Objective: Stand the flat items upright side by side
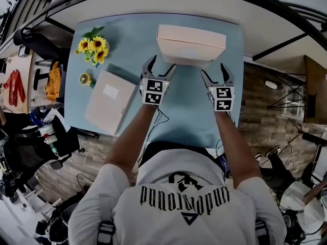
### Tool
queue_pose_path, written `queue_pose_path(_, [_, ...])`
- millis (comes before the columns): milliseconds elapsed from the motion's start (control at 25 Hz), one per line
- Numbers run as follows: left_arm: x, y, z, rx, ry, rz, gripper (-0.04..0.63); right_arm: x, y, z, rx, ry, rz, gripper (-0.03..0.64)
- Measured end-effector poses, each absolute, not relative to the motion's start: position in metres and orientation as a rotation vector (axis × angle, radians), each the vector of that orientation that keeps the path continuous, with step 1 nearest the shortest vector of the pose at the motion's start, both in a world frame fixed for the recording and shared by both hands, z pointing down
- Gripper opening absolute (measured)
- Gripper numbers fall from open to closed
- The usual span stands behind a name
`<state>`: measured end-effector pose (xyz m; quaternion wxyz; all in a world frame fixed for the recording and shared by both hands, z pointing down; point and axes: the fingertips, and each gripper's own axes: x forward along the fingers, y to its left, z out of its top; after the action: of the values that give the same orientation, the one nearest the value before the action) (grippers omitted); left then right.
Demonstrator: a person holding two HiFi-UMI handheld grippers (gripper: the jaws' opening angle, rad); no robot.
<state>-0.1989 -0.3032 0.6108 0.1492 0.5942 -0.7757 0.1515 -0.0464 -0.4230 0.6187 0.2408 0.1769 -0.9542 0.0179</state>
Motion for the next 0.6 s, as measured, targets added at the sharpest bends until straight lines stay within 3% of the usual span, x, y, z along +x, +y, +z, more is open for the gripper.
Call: queue_pose_path(600, [-0.107, -0.236, 0.495, 1.768, -2.386, 0.284, 0.364, 0.009, -0.326, 0.506, 0.274, -2.848, -0.006, 0.360])
